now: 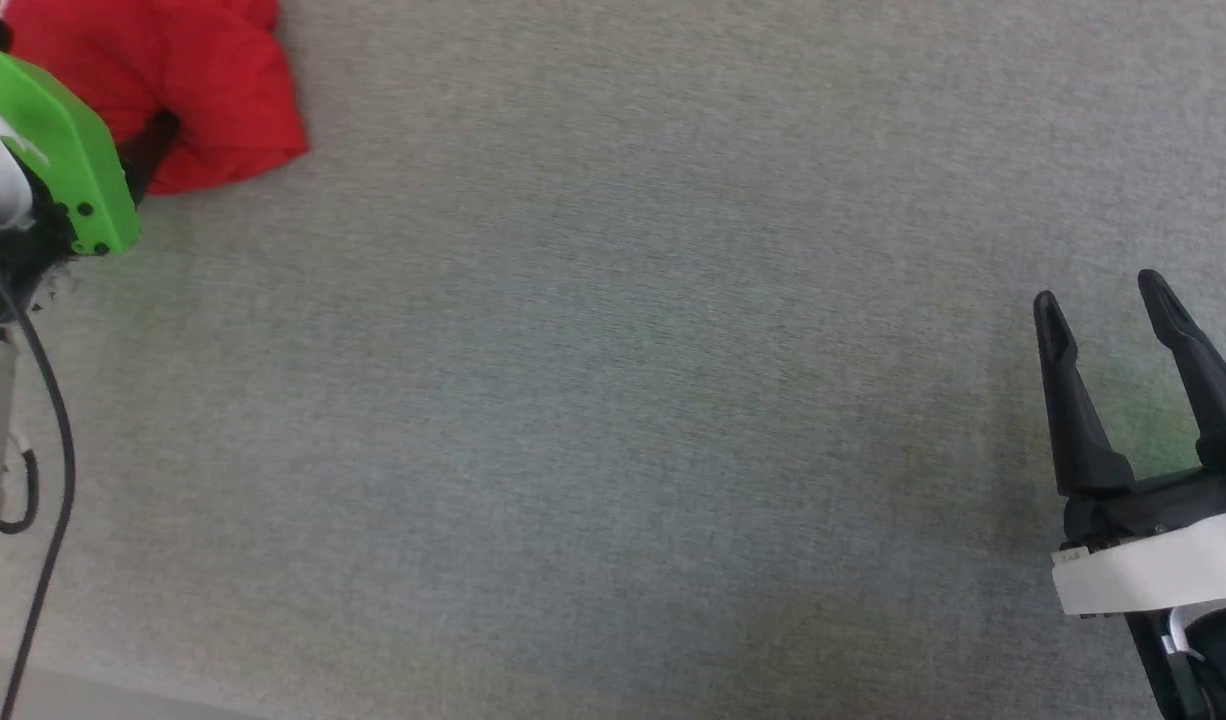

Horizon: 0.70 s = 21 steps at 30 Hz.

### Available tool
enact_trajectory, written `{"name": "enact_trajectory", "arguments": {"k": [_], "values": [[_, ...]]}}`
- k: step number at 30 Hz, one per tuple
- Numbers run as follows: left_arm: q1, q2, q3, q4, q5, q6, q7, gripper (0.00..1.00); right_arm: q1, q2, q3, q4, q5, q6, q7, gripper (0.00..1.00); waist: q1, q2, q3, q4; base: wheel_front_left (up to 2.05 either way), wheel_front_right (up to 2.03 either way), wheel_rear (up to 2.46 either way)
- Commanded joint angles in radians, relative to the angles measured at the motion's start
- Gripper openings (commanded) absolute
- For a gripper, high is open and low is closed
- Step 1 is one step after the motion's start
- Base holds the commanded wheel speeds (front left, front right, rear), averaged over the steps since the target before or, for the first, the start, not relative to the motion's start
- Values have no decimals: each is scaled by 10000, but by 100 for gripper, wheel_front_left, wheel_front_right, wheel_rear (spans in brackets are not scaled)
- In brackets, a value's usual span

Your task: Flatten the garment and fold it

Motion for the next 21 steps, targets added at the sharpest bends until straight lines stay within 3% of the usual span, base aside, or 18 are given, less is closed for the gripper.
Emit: {"name": "enact_trajectory", "arguments": {"k": [1, 2, 3, 11, 21], "values": [[-168, 129, -101, 41, -148, -23, 5, 100, -174, 25, 30, 0, -58, -13, -95, 100, -2, 0, 204, -216, 0, 0, 0], [-148, 175, -221, 20, -257, -23, 26, 41, -158, 32, 40, 24, -65, -13, -119, 100, -2, 0, 205, -229, 0, 0, 0], [-120, 206, -349, -37, -367, -23, 60, 0, -140, 39, 41, 44, -70, -13, -138, 100, -2, 0, 199, -231, 0, 0, 0], [-155, 571, -798, -22, -398, -24, -1045, 0, -49, 86, 206, 350, -113, -13, -197, 100, -2, 0, -237, -147, 0, 0, 0], [-582, 801, -940, 168, 1076, 185, -4229, 0, 28, 207, 527, 1373, 118, -13, -320, 100, -2, 0, -2267, -166, 0, 0, 0]]}}
